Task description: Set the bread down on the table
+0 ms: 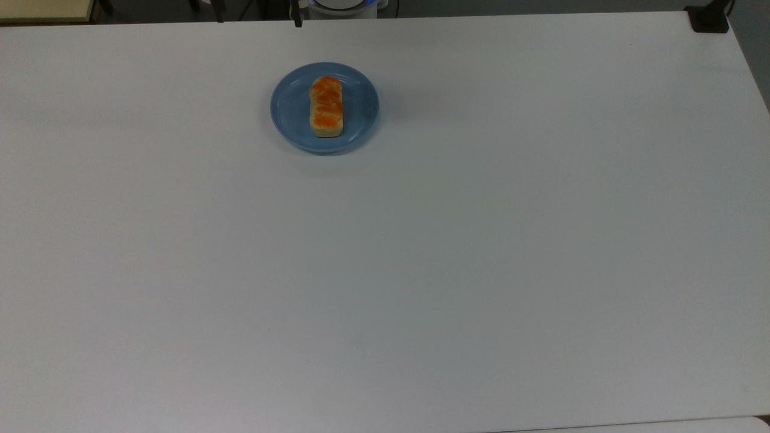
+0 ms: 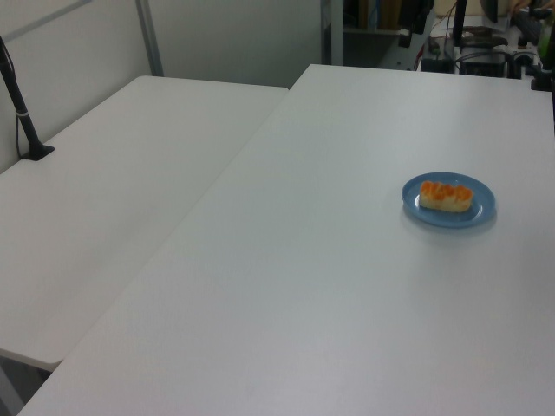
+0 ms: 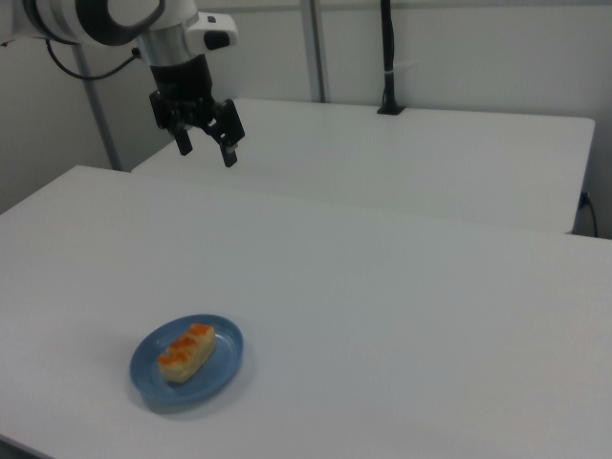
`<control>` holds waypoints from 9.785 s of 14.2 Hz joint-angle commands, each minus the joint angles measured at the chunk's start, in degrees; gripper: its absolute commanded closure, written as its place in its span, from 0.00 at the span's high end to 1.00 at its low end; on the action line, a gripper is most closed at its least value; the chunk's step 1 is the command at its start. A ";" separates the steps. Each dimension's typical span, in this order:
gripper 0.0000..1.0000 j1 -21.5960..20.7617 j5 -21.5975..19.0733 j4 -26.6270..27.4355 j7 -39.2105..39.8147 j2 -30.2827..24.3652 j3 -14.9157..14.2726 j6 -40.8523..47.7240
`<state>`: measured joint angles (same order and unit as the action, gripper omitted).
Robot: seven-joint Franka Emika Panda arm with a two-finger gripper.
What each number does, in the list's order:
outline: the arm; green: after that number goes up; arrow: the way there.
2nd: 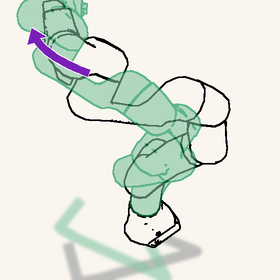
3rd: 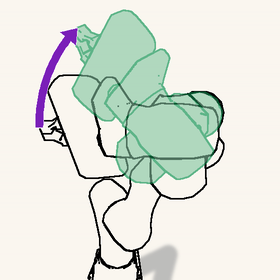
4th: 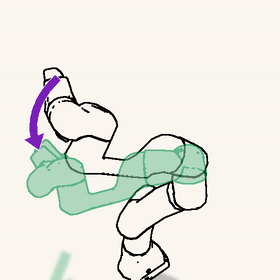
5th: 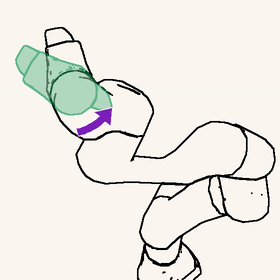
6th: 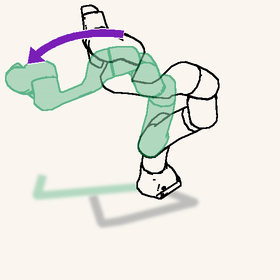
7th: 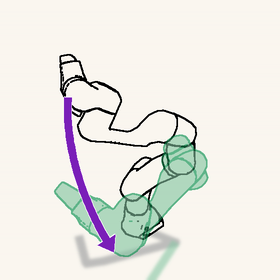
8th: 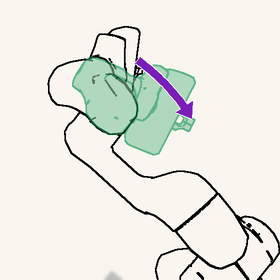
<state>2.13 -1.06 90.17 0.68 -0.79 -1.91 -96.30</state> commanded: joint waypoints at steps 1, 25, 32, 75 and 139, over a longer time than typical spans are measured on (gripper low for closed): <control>1.00 -0.37 -0.52 0.27 -0.24 -0.36 0.06 0.85; 1.00 -0.37 -0.25 0.88 7.15 -0.27 0.06 2.00; 1.00 -0.37 -0.34 1.06 7.41 -0.18 0.15 2.00; 1.00 -5.38 2.03 37.44 5.04 -4.32 1.03 -17.85; 1.00 18.45 7.68 4.05 11.83 17.60 1.12 -19.21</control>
<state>22.84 10.49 94.60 17.46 21.76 -0.75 -120.68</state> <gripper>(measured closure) 0.000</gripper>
